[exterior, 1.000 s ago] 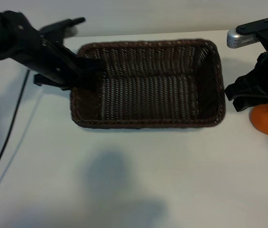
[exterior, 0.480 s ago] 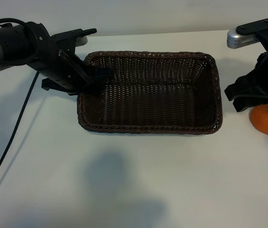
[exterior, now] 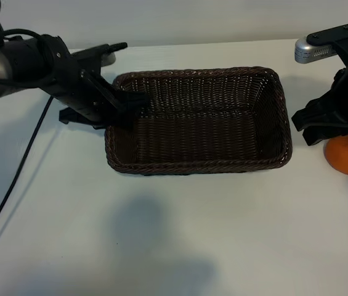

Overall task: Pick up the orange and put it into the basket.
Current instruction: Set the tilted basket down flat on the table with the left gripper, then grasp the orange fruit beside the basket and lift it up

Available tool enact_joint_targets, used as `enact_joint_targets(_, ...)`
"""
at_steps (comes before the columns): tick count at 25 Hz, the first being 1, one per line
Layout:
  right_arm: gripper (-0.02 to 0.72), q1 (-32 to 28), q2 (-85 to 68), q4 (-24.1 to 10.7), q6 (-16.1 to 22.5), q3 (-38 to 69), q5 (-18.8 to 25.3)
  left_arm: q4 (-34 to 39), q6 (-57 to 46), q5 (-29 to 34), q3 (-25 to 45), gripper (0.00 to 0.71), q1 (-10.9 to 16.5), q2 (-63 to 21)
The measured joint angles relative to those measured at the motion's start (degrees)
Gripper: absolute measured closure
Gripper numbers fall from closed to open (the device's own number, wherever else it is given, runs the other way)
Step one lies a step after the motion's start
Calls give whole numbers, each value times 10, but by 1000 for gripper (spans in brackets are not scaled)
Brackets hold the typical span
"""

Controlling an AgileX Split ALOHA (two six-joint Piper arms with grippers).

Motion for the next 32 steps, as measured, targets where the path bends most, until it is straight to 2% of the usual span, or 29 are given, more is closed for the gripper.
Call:
enact_joint_targets(10,168,0,0,0,0,0,0,-10,11,1,-2,572,0,3)
enact_joint_targets(12,168,0,0,0,0,0,0,-10,11,1,-3,548,0,3)
enact_joint_targets(14,168,0,0,0,0,0,-1,-12,11,4,-3,459,0,3)
enact_joint_targets(19,168,0,0,0,0,0,-1,-15,11,15,-4,76,0,3)
enact_joint_targets(21,168,0,0,0,0,0,-1,-15,10,22,-4,19,0,3)
enact_joint_targets(26,168,0,0,0,0,0,-1,11,0,48,-5,19,0,-8)
enact_joint_targets(32,168,0,0,0,0,0,-1,76,-45,58,-5,36,0,-67)
